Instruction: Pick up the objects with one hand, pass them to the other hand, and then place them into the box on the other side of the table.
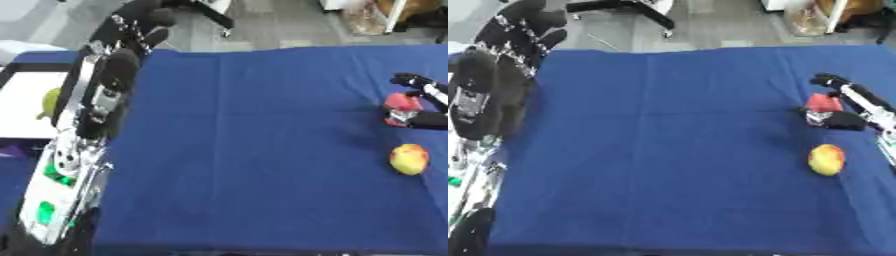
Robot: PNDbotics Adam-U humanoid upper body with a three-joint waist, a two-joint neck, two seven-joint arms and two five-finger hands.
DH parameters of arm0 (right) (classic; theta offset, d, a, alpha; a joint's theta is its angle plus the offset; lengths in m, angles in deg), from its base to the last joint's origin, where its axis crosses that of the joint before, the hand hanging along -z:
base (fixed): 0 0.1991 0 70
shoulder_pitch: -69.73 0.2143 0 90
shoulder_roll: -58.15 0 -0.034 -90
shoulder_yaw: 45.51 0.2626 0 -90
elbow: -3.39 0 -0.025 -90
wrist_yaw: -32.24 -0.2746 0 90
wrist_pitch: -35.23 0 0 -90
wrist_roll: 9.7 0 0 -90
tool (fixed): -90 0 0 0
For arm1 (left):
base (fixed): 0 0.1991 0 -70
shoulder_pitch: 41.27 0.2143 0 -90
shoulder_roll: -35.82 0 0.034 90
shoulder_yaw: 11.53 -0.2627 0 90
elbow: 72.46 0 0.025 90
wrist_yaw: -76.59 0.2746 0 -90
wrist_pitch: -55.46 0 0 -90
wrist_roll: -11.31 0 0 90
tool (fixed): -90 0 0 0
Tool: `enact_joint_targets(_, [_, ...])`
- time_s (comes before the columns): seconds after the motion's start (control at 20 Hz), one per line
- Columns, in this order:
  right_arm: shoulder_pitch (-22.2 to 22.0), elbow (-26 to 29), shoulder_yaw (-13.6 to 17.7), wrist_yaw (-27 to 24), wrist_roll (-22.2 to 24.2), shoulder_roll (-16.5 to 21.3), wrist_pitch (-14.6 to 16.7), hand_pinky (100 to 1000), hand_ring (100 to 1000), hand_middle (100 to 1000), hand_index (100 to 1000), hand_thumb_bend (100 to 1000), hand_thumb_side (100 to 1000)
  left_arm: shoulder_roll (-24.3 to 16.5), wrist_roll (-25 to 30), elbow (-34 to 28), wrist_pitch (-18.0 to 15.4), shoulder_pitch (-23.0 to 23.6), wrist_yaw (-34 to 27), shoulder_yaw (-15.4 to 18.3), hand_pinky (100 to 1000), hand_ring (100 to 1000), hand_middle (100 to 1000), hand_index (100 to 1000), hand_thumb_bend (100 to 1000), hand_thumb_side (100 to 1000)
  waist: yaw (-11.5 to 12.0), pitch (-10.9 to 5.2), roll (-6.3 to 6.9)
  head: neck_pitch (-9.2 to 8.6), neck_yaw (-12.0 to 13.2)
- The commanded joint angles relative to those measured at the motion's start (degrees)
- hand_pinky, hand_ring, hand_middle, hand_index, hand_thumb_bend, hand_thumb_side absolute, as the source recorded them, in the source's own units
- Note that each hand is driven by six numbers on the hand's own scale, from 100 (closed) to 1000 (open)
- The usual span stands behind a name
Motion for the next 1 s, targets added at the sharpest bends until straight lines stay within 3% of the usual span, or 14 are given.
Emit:
enact_joint_targets(0.05, [1.09, -1.64, 0.48, 2.67, -1.03, 1.12, -0.57, 927, 1000, 1000, 922, 445, 521, 0.2, 0.74, -1.12, -0.08, -0.34, 0.06, -0.28, 949, 912, 698, 868, 737, 713, 0.23, -0.61, -0.01, -0.16, -0.5])
enact_joint_targets(0.4, [1.87, -4.71, 1.17, 9.6, -6.55, 0.86, -4.64, 923, 1000, 1000, 924, 462, 501, 0.61, 1.42, -1.12, 0.17, 0.32, 0.44, -0.67, 949, 911, 696, 869, 733, 721, 1.02, -0.56, 0.34, -0.16, -1.86])
enact_joint_targets(0.55, [1.79, -5.32, 1.22, 11.87, -9.25, 0.87, -5.83, 897, 1000, 1000, 912, 437, 436, 0.55, 1.31, -1.12, 0.23, 0.46, 0.57, -0.63, 949, 910, 695, 870, 729, 723, 1.15, -0.49, 0.36, -0.16, -2.09])
enact_joint_targets(0.7, [1.62, -5.99, 1.31, 13.76, -10.76, 0.88, -6.87, 864, 1000, 1000, 887, 307, 261, 0.61, 1.14, -1.12, 0.27, 0.47, 0.5, -0.66, 949, 909, 694, 870, 723, 729, 1.17, -0.43, 0.36, -0.16, -2.15])
enact_joint_targets(0.75, [1.57, -6.2, 1.33, 14.23, -11.01, 0.86, -7.17, 838, 1000, 1000, 870, 185, 100, 0.61, 1.13, -1.12, 0.29, 0.47, 0.5, -0.68, 949, 909, 693, 870, 721, 731, 1.16, -0.4, 0.36, -0.16, -2.15])
enact_joint_targets(0.8, [1.5, -6.43, 1.39, 14.62, -11.19, 0.85, -7.53, 810, 1000, 1000, 851, 111, 100, 0.61, 1.13, -1.12, 0.32, 0.46, 0.53, -0.69, 949, 909, 693, 870, 719, 733, 1.16, -0.38, 0.37, -0.16, -2.15])
enact_joint_targets(1.0, [1.34, -6.57, 1.76, 14.76, -12.79, 0.88, -8.36, 703, 979, 1000, 784, 100, 100, 0.61, 1.06, -1.12, 0.4, 0.49, 0.64, -0.66, 950, 909, 693, 871, 715, 736, 1.12, -0.35, 0.4, -0.16, -2.13])
